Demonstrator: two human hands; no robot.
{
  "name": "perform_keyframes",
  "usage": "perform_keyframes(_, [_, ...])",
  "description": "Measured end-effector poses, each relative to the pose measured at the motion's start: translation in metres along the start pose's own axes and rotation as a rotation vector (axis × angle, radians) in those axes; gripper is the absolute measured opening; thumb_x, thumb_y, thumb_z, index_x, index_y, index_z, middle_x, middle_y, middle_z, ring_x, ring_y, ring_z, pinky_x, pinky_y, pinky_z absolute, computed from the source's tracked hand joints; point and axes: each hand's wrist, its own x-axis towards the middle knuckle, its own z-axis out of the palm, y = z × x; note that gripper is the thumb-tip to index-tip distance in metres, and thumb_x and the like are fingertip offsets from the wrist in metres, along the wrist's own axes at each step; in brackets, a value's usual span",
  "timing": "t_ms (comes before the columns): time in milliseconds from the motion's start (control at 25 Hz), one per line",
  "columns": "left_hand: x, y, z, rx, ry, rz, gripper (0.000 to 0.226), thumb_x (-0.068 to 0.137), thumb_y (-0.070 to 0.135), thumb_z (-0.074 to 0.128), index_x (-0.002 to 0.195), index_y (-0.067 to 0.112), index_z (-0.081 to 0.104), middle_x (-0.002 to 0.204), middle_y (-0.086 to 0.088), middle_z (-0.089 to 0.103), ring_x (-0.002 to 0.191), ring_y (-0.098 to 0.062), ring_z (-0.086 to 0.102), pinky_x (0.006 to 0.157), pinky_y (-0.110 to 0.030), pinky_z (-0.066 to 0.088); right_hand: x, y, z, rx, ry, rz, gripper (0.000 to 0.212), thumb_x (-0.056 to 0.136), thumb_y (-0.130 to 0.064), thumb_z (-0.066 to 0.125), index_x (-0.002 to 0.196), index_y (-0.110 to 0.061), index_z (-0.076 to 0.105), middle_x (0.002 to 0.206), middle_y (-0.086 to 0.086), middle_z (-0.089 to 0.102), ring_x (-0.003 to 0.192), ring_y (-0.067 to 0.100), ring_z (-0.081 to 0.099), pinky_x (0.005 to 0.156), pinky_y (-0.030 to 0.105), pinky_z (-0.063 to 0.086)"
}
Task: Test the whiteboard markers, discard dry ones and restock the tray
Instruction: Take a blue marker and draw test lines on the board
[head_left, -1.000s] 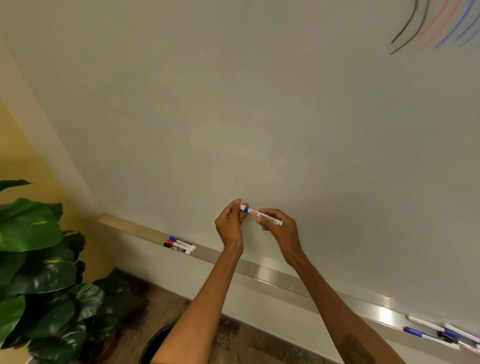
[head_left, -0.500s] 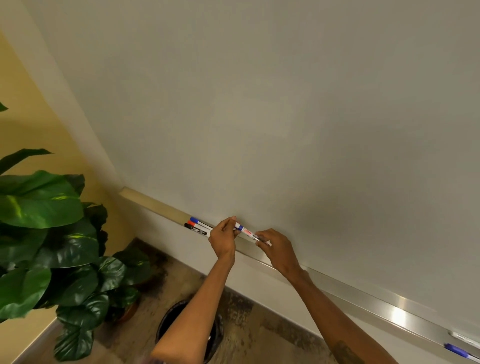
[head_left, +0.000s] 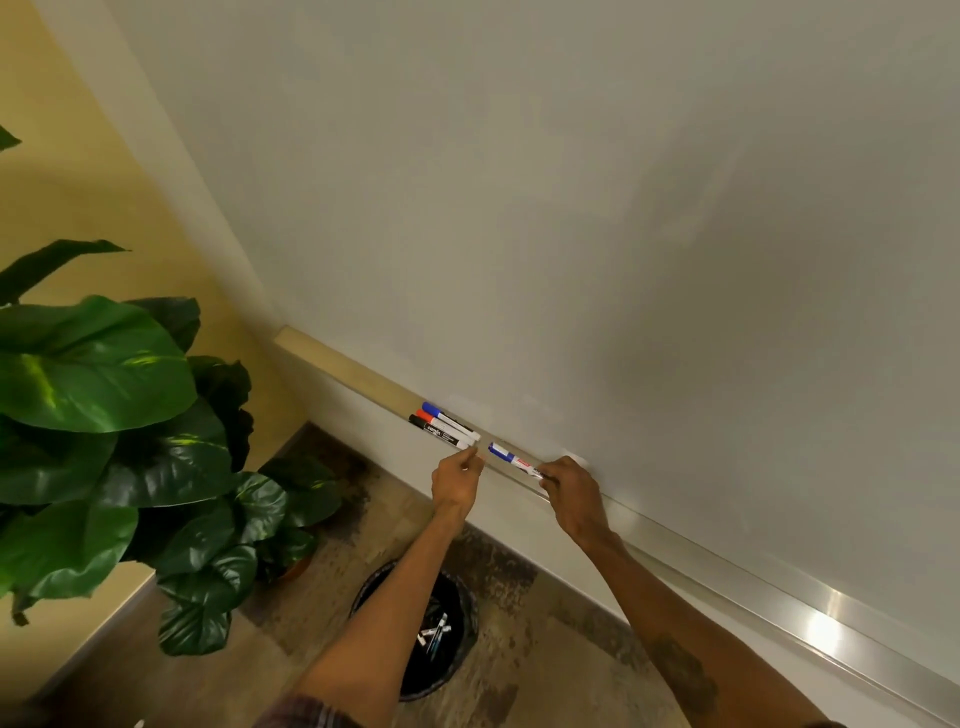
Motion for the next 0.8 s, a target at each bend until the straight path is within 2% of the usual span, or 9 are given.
perform_keyframes(160, [0.007,-0.02,-0.009,0.118,-0.045,-0.026,0.038,0.1,0.019,0.056,0.136,0.009,0.057,0.141,-0.011,0.057,0.131,-0.025,0.052,0.115,-0.039,0.037,0.015,-0.003,0.024,-0.105,-0.004,0.038,0.02,0.095,-0.016,0.062,0.111,-0.014,0.072,0.102,0.006,0.069,0.09,0.021,0.064,0.08,0.032,0.056])
perform_keyframes(320, [0.011,-0.034,-0.011,0.223,-0.097,-0.052,0.039,0.1,0.02,0.056,0.138,0.011,0.056,0.146,-0.009,0.051,0.136,-0.025,0.046,0.113,-0.034,0.035,0.029,-0.005,0.043,-0.208,-0.046,0.054,0.02,0.094,-0.02,0.064,0.112,-0.015,0.071,0.104,0.005,0.068,0.091,0.019,0.064,0.08,0.028,0.056])
perform_keyframes(600, [0.018,-0.051,-0.012,0.267,-0.15,-0.06,0.038,0.1,0.023,0.056,0.136,0.011,0.058,0.144,-0.009,0.053,0.133,-0.024,0.048,0.114,-0.034,0.035,0.045,-0.004,0.066,-0.192,-0.092,0.062,0.024,0.094,-0.018,0.065,0.117,-0.012,0.069,0.109,0.008,0.066,0.096,0.02,0.063,0.087,0.025,0.052])
perform_keyframes(800, [0.014,-0.055,-0.013,0.28,-0.154,-0.056,0.036,0.099,0.02,0.058,0.133,0.009,0.061,0.141,-0.008,0.057,0.131,-0.023,0.052,0.114,-0.034,0.038,0.043,-0.004,0.062,-0.196,-0.098,0.009,0.025,0.097,-0.021,0.059,0.12,-0.014,0.066,0.115,0.008,0.065,0.103,0.023,0.061,0.09,0.03,0.053])
